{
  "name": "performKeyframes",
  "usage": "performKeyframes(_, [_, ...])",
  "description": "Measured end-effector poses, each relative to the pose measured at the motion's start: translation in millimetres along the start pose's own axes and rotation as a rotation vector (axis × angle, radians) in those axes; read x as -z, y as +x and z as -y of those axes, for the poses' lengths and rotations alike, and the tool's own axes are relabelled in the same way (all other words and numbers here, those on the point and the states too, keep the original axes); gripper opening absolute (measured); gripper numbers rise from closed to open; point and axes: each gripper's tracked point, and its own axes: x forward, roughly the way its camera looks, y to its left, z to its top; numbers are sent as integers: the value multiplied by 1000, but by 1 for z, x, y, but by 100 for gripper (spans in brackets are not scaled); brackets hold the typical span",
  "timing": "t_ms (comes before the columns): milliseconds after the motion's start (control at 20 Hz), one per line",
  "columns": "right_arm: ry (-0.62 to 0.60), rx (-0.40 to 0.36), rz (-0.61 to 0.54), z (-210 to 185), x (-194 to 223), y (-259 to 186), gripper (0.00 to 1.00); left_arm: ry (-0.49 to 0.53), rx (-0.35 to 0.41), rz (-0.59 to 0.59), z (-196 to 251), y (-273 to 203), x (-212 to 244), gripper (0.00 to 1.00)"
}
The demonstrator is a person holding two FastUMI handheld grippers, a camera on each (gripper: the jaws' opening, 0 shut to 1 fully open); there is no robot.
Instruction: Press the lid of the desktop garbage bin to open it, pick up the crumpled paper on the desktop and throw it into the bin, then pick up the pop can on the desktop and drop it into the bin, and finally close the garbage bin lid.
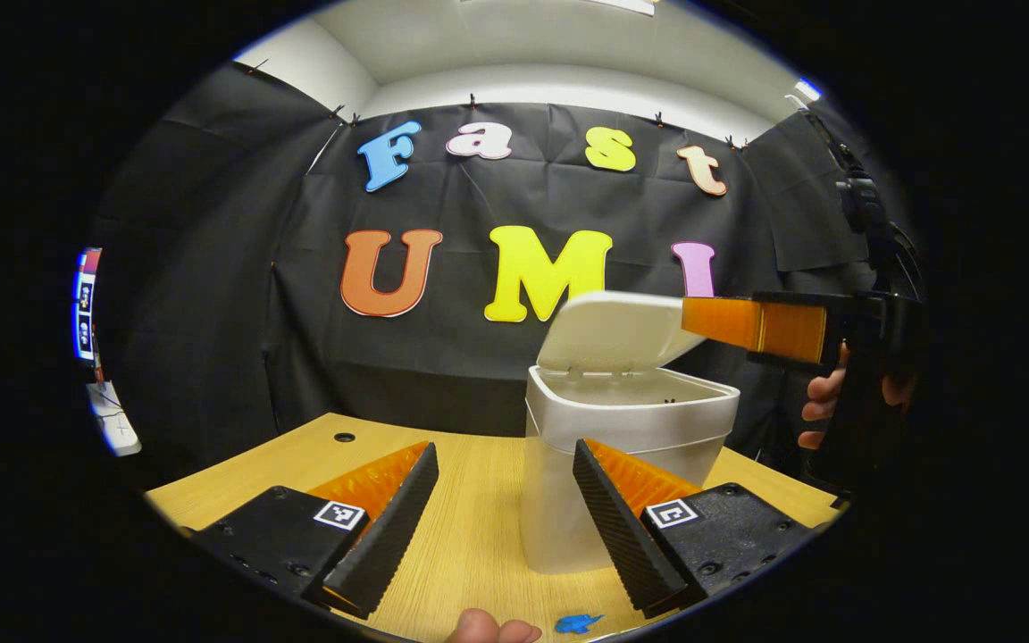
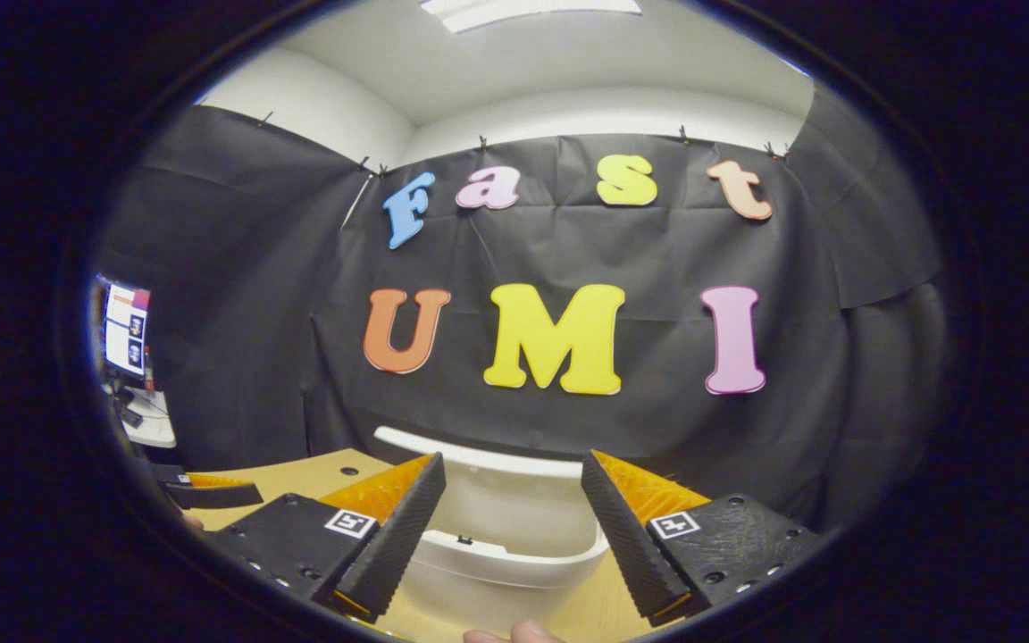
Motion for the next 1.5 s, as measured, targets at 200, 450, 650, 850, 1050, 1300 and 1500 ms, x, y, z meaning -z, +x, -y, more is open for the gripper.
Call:
performKeyframes(200, [11, 2, -1, 9, 6, -16, 95, 25, 9, 4, 10, -1, -1, 98])
performKeyframes(450, [9, 27, 1, 28, 24, -43, 97, 27, 39, -20, 29, -12, 18, 98])
performKeyframes(650, [8, 73, 6, 51, 35, -64, 97, 50, 51, -56, 39, -21, 36, 98])
performKeyframes(850, [29, 83, 9, 62, 51, -83, 95, 35, 62, -92, 51, -23, 57, 98])
performKeyframes(1050, [73, 78, -11, 73, 78, -102, 95, 2, 90, -215, 62, -39, 110, 98])
performKeyframes(1300, [109, 107, -27, 90, 108, -125, 95, 14, 80, -348, 70, -63, 170, 99])
performKeyframes(1500, [135, 114, -66, 96, 137, -132, 95, 22, 70, -422, 77, -73, 204, 99])
